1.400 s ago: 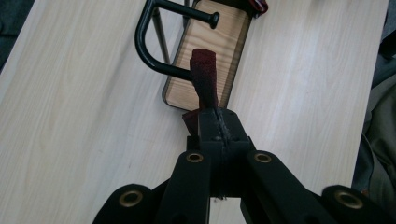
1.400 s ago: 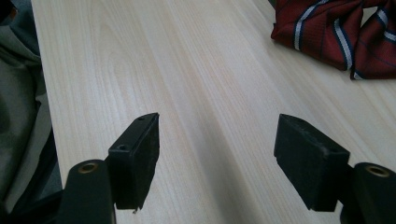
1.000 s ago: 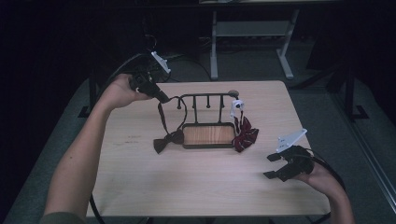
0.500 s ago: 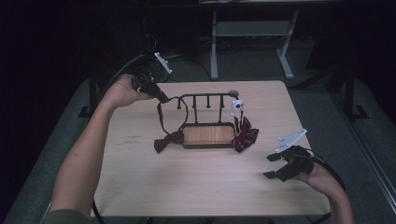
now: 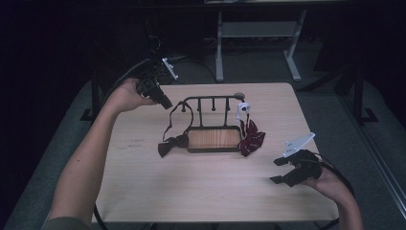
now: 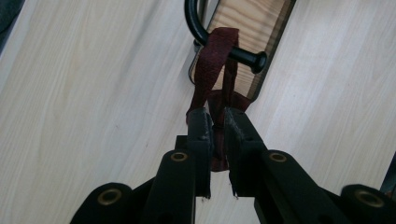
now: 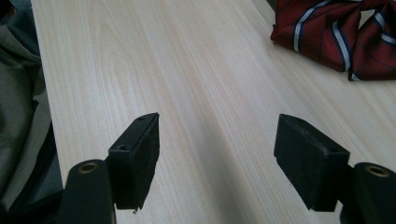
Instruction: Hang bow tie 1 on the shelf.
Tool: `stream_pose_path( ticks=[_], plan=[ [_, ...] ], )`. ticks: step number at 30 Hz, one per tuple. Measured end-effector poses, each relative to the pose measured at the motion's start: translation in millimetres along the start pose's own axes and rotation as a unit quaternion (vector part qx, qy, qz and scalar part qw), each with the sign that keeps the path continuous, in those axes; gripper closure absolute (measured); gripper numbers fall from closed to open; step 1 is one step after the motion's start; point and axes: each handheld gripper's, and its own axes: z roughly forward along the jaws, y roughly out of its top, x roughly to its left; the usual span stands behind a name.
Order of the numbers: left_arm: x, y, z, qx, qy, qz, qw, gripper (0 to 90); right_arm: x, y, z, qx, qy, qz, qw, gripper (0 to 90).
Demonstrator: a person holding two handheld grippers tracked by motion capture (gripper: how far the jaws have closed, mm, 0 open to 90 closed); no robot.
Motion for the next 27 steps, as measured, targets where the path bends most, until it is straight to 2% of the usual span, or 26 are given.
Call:
stream_pose_path(
  ticks=[7, 12, 15, 20, 27],
  plan=[
    [-3.0, -6.8, -0.4, -0.009, -0.007, -0.001, 0.9999, 79.6, -0.3, -0.1, 0.1, -0.001, 0.001, 0.002, 1.0, 30.6],
    [-4.8, -12.7, -0.7, -0.018, -0.009, -0.006, 0.9998, 77.3, -0.5, 0.0, 0.9, -0.003, -0.002, 0.015, 0.9999, 30.6],
    [-6.4, -15.2, -1.4, -0.011, -0.01, -0.002, 0.9999, 76.5, -1.7, -0.2, 2.1, 0.0, -0.007, 0.011, 0.9999, 30.6],
    [-11.8, -21.6, -2.1, -0.033, -0.016, -0.004, 0.9993, 73.2, -1.9, -0.3, 2.0, -0.001, -0.009, 0.017, 0.9998, 30.3],
    [-18.3, -28.8, -1.9, -0.044, -0.018, -0.003, 0.9989, 69.4, -1.0, 0.4, 4.5, 0.002, -0.009, 0.022, 0.9997, 29.9]
  ],
)
